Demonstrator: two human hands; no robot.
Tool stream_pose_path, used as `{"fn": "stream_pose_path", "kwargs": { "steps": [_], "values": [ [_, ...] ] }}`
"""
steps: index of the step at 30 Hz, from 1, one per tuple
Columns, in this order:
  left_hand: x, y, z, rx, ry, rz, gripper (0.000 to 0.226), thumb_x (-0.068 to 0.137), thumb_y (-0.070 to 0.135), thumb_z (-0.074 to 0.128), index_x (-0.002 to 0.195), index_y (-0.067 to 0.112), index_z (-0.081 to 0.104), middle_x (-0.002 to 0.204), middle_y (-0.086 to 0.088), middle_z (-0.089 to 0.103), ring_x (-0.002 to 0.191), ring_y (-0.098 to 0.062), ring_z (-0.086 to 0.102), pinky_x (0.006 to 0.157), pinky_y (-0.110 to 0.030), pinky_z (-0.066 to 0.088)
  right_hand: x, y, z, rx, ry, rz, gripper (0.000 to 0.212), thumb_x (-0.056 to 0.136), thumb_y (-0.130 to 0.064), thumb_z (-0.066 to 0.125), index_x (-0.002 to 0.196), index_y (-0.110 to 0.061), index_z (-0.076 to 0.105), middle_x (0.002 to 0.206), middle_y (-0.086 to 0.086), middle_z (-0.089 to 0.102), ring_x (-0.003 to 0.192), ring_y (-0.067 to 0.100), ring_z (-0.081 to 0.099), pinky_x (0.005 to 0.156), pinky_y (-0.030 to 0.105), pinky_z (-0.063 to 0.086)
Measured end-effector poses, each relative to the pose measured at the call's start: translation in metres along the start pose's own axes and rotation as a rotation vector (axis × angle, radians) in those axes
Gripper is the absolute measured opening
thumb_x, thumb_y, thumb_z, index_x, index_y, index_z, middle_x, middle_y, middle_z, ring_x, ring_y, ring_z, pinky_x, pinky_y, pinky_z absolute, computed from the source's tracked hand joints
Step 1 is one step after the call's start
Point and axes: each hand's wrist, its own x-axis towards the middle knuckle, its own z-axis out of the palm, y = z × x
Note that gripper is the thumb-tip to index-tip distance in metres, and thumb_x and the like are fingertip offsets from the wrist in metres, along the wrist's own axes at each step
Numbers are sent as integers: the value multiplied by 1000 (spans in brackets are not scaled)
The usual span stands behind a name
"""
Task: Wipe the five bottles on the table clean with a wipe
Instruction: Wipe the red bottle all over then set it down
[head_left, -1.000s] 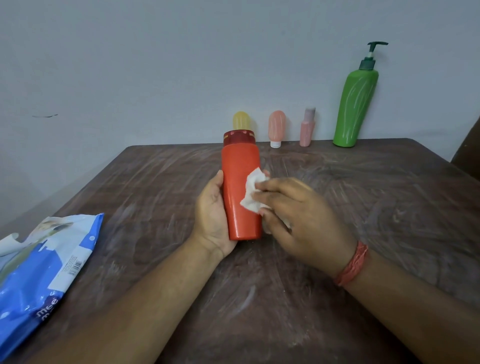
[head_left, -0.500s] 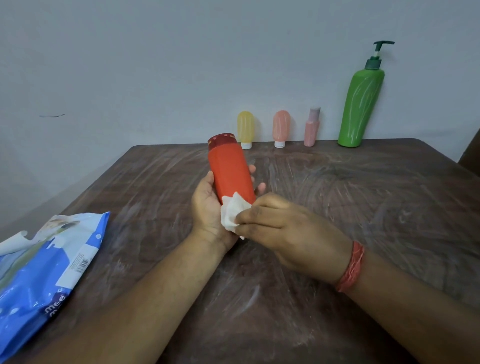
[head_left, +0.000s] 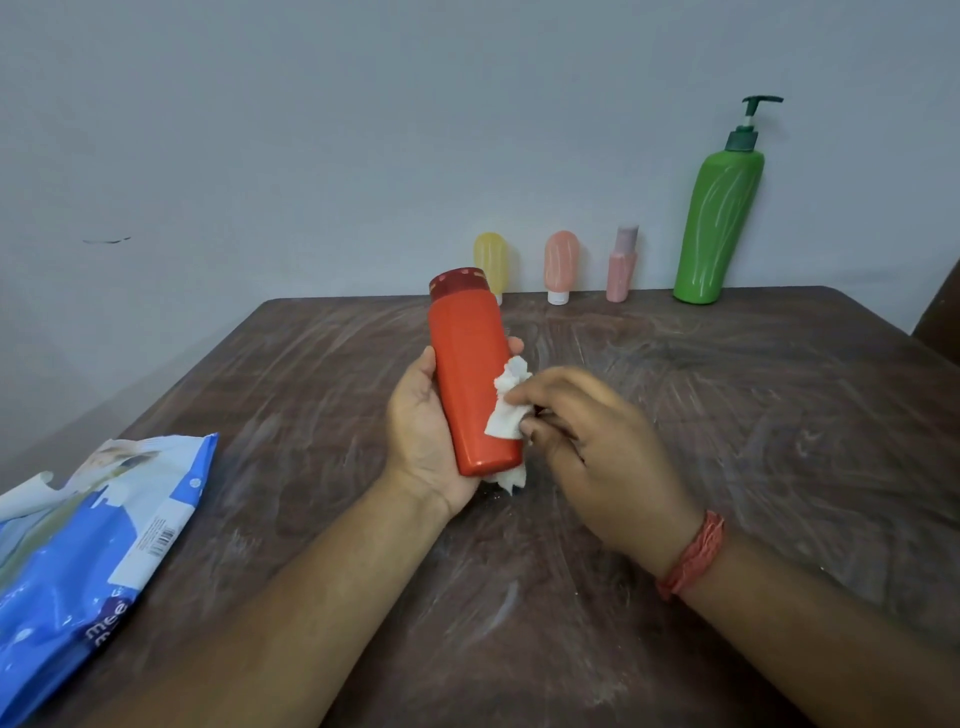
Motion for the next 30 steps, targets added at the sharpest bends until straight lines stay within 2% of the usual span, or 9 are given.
{"fn": "stream_pose_path", "kwargs": {
  "steps": [6,9,12,17,19,22,24,27,30],
  "values": [
    [-6,-8,5,181,-93,-20,57,104,51,35,128,13,70,125,-16,70,106,-27,72,81,-40,61,5,10,-5,-4,85,30,52,89,15,51,135,-10,58,129,-6,51,122,5,51,104,18,42],
    [-9,-12,6,227,-172,-59,57,104,55,32,129,19,69,129,-15,69,111,-29,70,83,-45,59,11,15,-11,-74,139,0,50,89,12,56,134,-9,59,127,-5,53,120,2,51,104,15,40],
    [-11,-16,7,287,-258,-116,58,103,60,33,132,23,66,127,-15,69,110,-34,69,74,-53,60,16,22,-22,-223,224,-37,41,89,7,59,126,-9,64,121,1,60,110,-2,49,97,3,33],
    [-16,-21,10,474,-348,-137,64,93,64,42,141,22,52,111,-17,70,85,-38,72,59,-44,61,20,30,-43,-343,350,-74,27,92,1,63,116,-8,70,111,2,65,103,-1,50,94,4,34],
    [-14,-25,12,566,-351,-98,58,91,64,44,137,29,48,103,-14,70,75,-36,70,55,-43,59,22,31,-47,-356,399,-108,22,93,-2,62,113,-6,70,108,4,63,102,5,53,95,8,36],
    [-15,-28,12,670,-332,-21,37,95,60,40,123,42,55,97,-8,72,68,-34,69,53,-42,58,22,26,-39,-431,337,-195,26,98,-11,53,117,-5,70,115,6,63,107,22,57,97,26,45],
    [-18,-25,11,729,-314,21,36,96,60,39,124,43,55,96,-8,72,68,-34,68,54,-42,58,21,24,-35,-549,243,-252,30,101,-13,50,125,-6,66,123,5,62,109,24,53,98,31,46],
    [-3,-27,18,868,-247,76,39,100,55,40,135,40,49,105,-5,73,76,-31,70,60,-39,58,21,27,-38,-574,201,-270,32,100,-10,54,131,-7,63,126,4,61,109,22,53,100,29,45],
    [3,-24,14,988,-228,190,33,107,43,41,139,40,49,122,-2,70,92,-14,69,77,-35,59,22,29,-43,-479,220,-204,43,108,-29,33,128,-5,64,116,4,62,107,12,53,100,21,42]
  ]
}}
